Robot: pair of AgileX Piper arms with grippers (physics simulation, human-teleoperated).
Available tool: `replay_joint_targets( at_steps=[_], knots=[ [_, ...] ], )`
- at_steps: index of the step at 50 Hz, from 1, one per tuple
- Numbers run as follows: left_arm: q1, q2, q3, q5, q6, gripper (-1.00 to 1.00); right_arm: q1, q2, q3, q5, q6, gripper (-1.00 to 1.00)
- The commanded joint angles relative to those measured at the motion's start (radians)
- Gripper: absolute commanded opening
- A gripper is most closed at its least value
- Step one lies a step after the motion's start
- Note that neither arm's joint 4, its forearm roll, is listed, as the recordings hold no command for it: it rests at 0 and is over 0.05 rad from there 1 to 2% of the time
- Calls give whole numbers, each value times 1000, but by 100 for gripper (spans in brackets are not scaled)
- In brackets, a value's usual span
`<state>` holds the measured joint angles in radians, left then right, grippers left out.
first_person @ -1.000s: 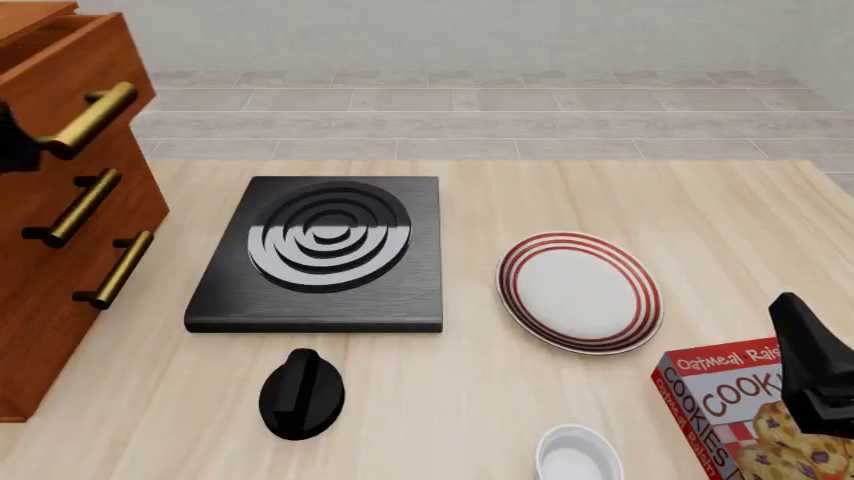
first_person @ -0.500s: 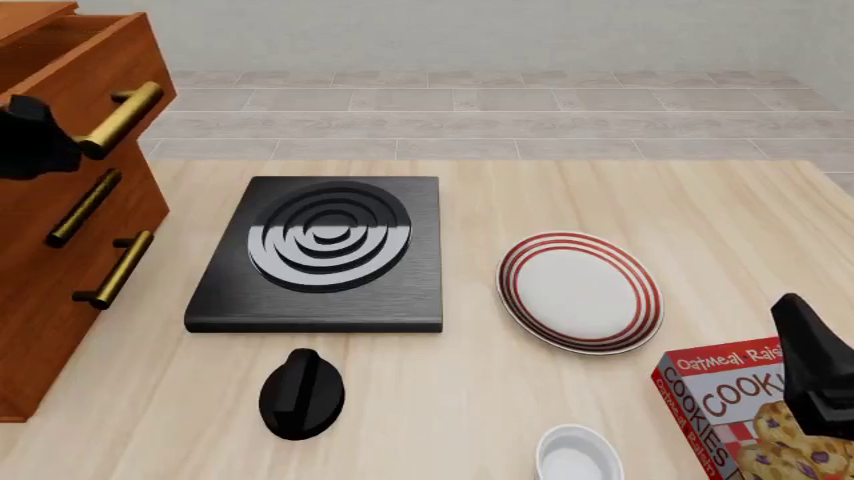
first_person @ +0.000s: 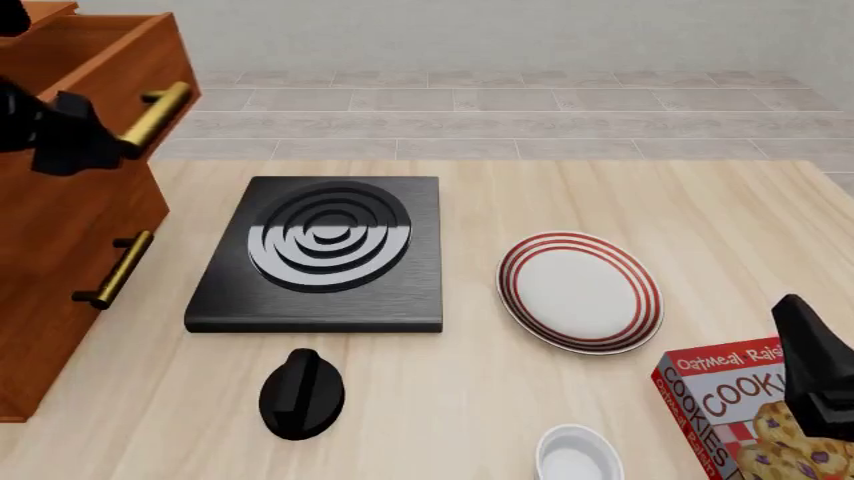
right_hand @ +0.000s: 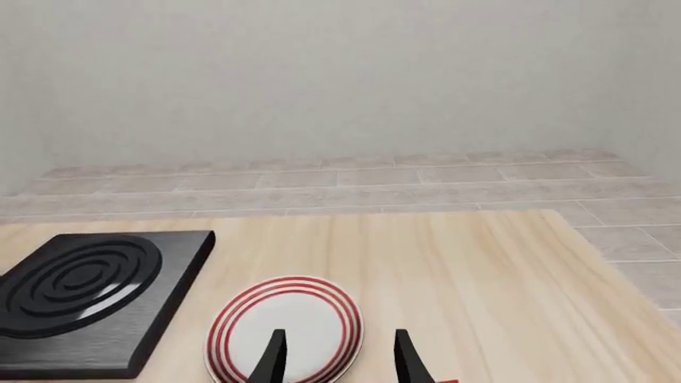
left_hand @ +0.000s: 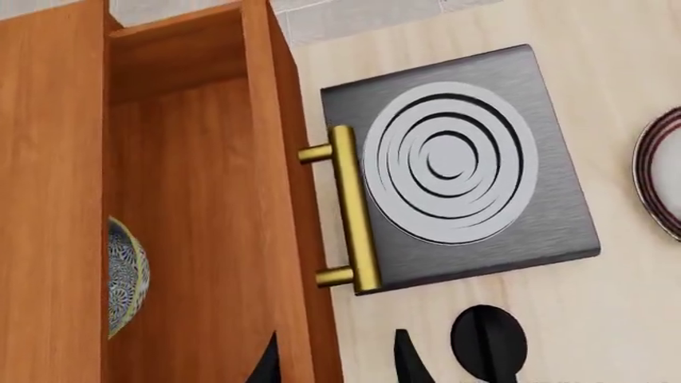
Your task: Pick the akita bowl in the top layer of the wooden cabinet and place it on the plate.
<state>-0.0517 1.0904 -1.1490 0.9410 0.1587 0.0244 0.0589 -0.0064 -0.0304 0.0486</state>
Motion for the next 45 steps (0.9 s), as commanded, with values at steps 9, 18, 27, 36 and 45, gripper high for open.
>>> replay_joint_targets(
  at_steps=[9,18,27,36,45],
  knots=[
    [-84,43,-17,-16,-8,100,0,-3,1,2,8,100],
    [-117,59,-25,-21,-21,100,-1,0,1,-2,12,100],
    [-133,69,-31,-23,-29,100,-2,10,1,-12,14,100],
    [-158,77,-31,-26,-42,100,-3,12,0,-16,17,100],
    [-178,86,-35,-31,-46,100,-4,14,0,-18,19,100]
  ],
)
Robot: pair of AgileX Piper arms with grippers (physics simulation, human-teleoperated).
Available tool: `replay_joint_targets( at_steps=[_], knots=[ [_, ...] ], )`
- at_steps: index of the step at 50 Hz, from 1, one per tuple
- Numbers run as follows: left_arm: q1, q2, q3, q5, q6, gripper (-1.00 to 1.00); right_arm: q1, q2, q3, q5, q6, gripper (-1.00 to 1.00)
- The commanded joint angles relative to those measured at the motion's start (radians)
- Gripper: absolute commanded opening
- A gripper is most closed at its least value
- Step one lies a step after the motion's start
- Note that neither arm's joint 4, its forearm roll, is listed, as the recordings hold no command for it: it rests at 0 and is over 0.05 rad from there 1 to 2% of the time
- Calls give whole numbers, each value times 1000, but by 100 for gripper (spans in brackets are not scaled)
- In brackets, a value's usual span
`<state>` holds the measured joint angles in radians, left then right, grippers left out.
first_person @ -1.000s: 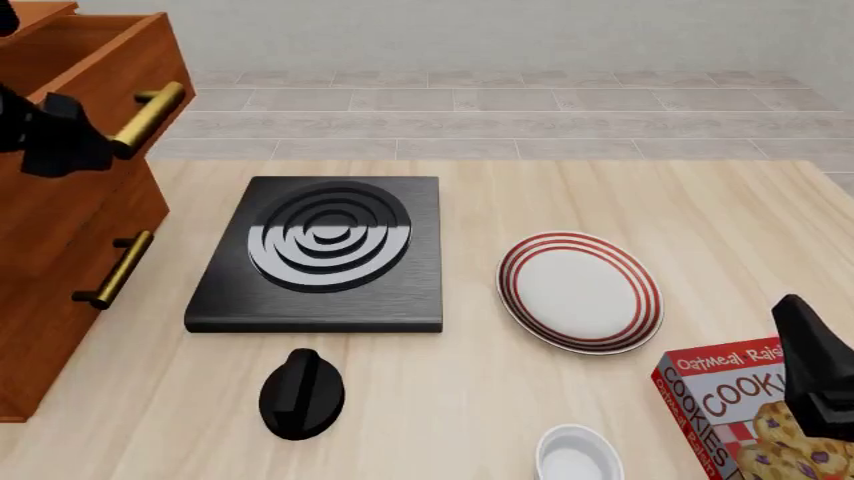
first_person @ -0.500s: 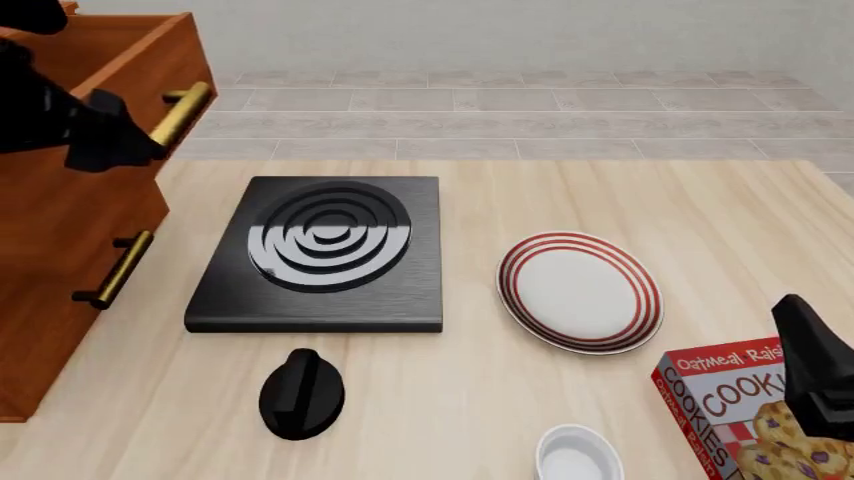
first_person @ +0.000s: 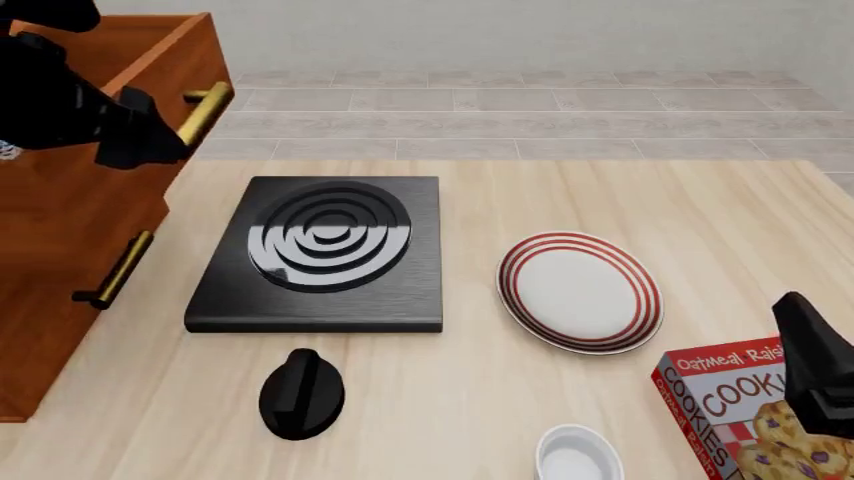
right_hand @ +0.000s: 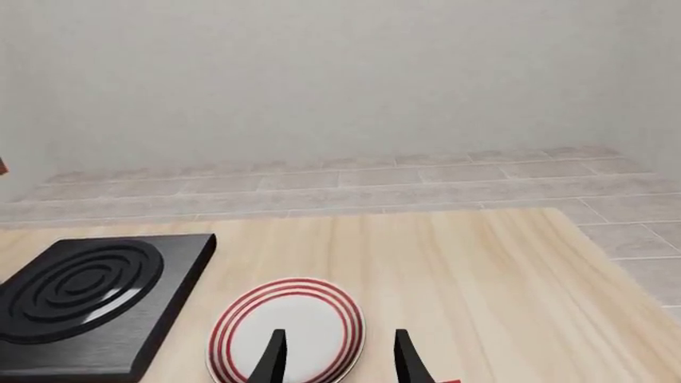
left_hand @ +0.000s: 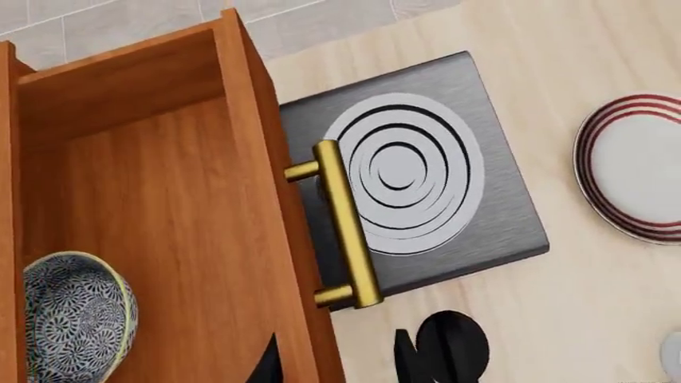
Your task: Pick the akita bowl in the top layer of the wooden cabinet and place it on the plate.
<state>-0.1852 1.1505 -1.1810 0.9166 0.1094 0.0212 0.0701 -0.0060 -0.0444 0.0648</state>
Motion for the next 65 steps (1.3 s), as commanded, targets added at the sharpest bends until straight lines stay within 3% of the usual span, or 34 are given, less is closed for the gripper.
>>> replay_joint_targets(
  at_steps=[1,65],
  knots=[
    [-46,28,-4,-7,2,100,-2,4,0,-4,3,100],
    [-188,85,-81,-8,-45,100,-2,-8,0,6,3,100]
  ],
)
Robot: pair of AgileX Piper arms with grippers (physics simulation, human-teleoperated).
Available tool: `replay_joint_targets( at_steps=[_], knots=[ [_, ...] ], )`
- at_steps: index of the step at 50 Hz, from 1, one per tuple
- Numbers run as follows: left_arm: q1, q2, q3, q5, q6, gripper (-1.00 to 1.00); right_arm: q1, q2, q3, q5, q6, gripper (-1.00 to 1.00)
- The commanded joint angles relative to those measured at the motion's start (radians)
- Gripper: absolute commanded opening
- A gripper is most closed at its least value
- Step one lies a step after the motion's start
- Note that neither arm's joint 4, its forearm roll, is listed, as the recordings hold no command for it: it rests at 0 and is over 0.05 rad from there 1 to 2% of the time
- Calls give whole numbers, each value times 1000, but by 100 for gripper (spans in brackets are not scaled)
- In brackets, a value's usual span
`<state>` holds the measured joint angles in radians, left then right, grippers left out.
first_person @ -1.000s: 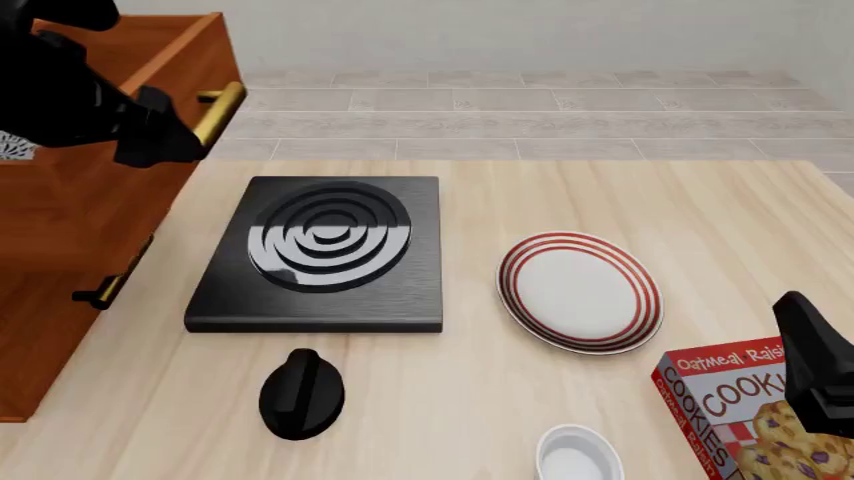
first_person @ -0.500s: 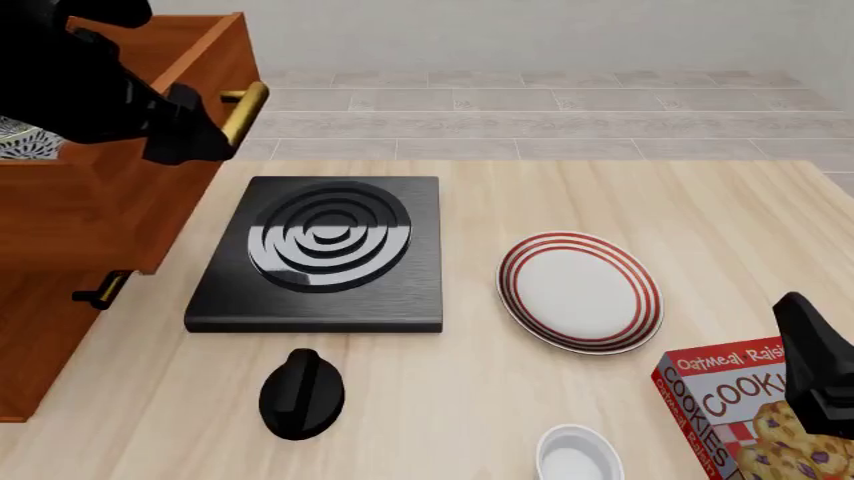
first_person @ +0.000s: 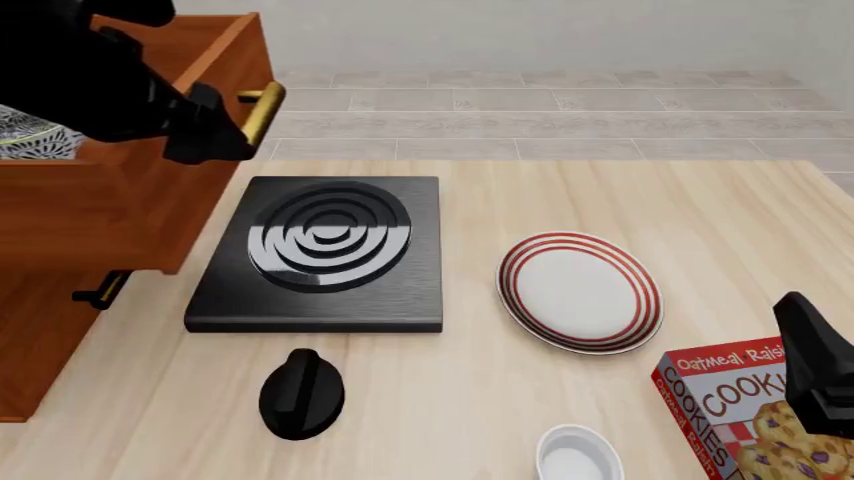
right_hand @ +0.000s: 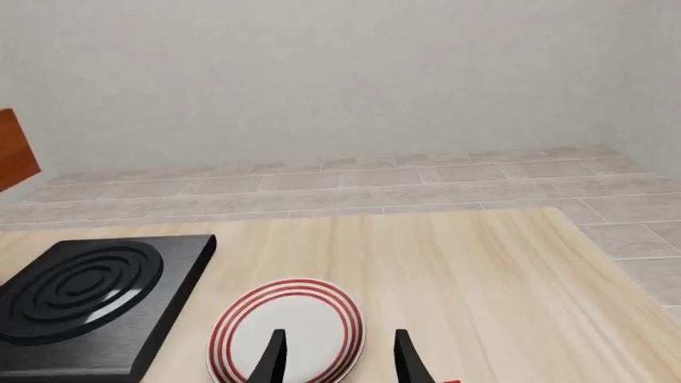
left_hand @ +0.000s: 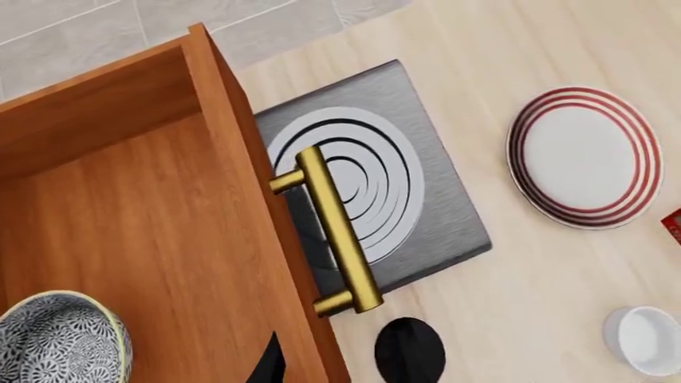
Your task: Pick the akita bowl in the top layer of the wooden cabinet and place it on the plate.
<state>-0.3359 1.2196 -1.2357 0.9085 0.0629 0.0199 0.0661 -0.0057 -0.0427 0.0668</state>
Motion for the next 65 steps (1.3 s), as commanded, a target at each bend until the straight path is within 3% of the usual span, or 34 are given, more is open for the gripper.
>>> replay_joint_targets(
  at_steps=[1,21,65],
  knots=[
    [-37,16,-28,1,3,100,-1,-5,0,5,1,100],
    [-42,18,-78,31,13,100,-1,4,0,-4,1,100],
    [38,-24,-158,111,54,100,-5,-21,-1,20,-5,100]
  ],
)
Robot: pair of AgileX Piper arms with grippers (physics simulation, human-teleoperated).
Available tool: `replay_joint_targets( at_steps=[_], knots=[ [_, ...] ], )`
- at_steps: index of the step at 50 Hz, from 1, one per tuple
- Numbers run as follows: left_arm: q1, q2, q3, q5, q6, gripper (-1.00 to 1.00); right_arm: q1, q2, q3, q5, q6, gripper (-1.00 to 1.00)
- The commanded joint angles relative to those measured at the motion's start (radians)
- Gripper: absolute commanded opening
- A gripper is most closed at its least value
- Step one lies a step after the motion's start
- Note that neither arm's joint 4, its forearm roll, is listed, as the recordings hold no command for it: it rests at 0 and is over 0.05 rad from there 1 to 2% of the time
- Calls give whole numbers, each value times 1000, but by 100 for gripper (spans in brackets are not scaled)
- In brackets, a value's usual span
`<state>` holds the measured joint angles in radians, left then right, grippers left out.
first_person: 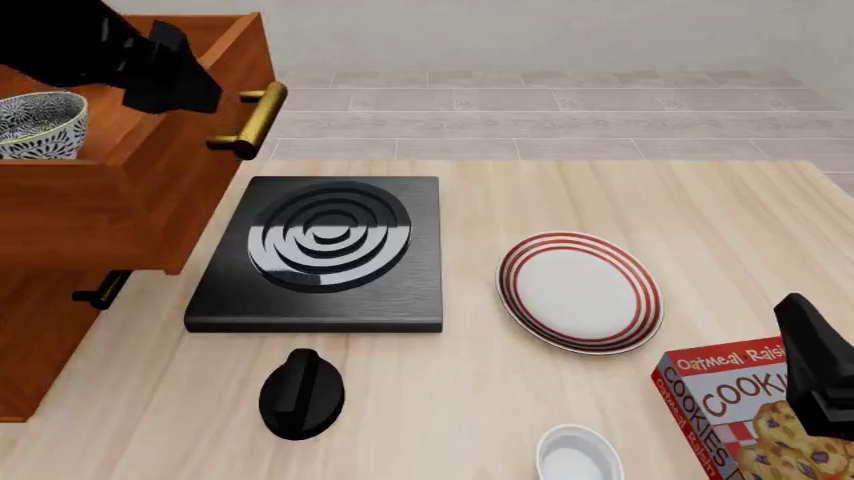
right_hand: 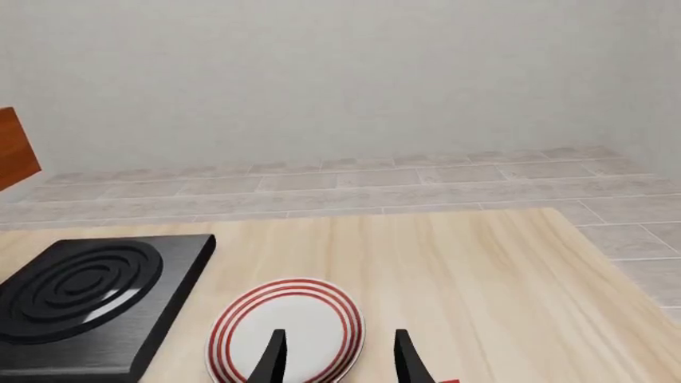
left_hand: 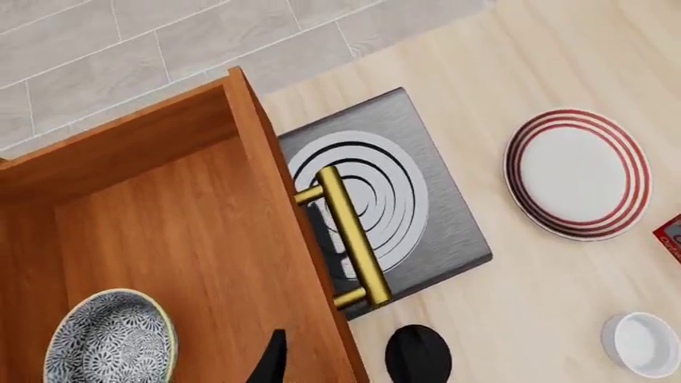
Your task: Pick the akita bowl in the top layer of the wooden cabinet and place it on the plate.
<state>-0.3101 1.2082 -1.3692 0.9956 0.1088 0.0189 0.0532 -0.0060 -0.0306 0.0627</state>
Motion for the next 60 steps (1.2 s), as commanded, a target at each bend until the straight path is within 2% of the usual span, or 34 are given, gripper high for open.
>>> replay_joint_targets(
  at_steps=[1,17,33,42,44,50,51,52,57,60],
  knots=[
    [17,-15,-32,32,12,100,-4,-10,0,10,-1,100],
    [54,-24,-100,86,35,100,0,-12,-1,13,-7,100],
    [71,-15,-125,124,12,100,1,-17,-2,16,-5,100],
    [113,2,-158,153,50,100,3,-12,-2,9,-3,100],
    [84,6,-160,163,35,100,3,-13,-2,9,-2,100],
    [87,11,-164,168,31,100,4,-6,-2,2,-2,100],
    [126,11,-166,169,40,100,5,-4,-2,0,-2,100],
    [100,15,-171,171,37,100,5,-3,-2,-2,-2,100],
    [127,32,-208,189,23,100,4,-1,-2,-4,-3,100],
    [138,47,-199,195,22,100,5,6,-2,-11,-3,100]
  ],
)
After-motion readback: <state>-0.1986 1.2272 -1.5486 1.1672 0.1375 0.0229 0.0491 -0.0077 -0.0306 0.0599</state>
